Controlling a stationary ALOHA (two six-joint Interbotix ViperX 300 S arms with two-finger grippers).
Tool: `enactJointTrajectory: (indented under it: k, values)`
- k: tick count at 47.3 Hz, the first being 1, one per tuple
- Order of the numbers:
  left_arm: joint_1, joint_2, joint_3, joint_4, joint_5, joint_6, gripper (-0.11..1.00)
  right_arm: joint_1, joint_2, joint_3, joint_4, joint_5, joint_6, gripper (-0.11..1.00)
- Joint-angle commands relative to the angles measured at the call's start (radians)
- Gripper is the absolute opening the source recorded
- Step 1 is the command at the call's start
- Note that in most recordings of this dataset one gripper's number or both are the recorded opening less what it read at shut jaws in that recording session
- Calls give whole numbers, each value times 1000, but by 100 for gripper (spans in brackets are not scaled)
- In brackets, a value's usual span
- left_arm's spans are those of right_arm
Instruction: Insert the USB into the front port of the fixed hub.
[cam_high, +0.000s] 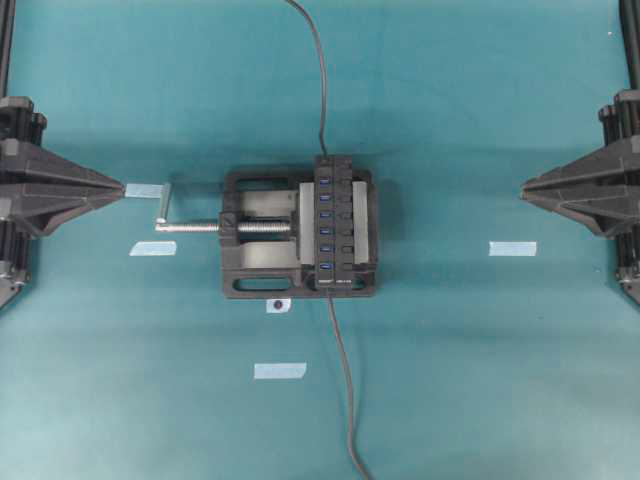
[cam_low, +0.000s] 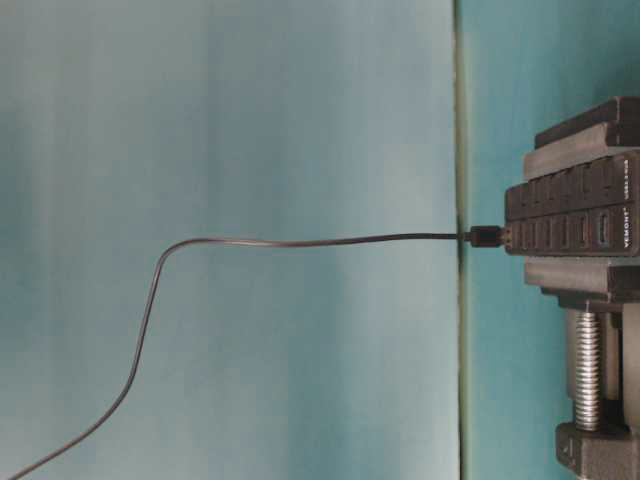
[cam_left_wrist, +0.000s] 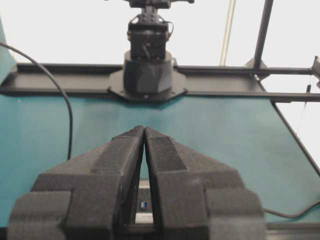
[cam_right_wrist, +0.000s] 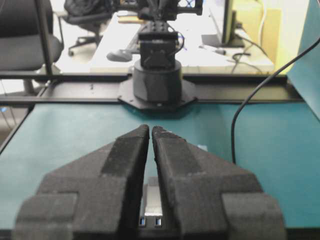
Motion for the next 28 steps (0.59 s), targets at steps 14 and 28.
enactJointTrajectory:
  k: [14,28]
  values:
    - [-3,-5,-32,11,34,-52,0,-64,12,0,54,78,80,-2]
    - [-2,-8,-60,11,150,-49,0,-103,14,-3,54,120,86,-3]
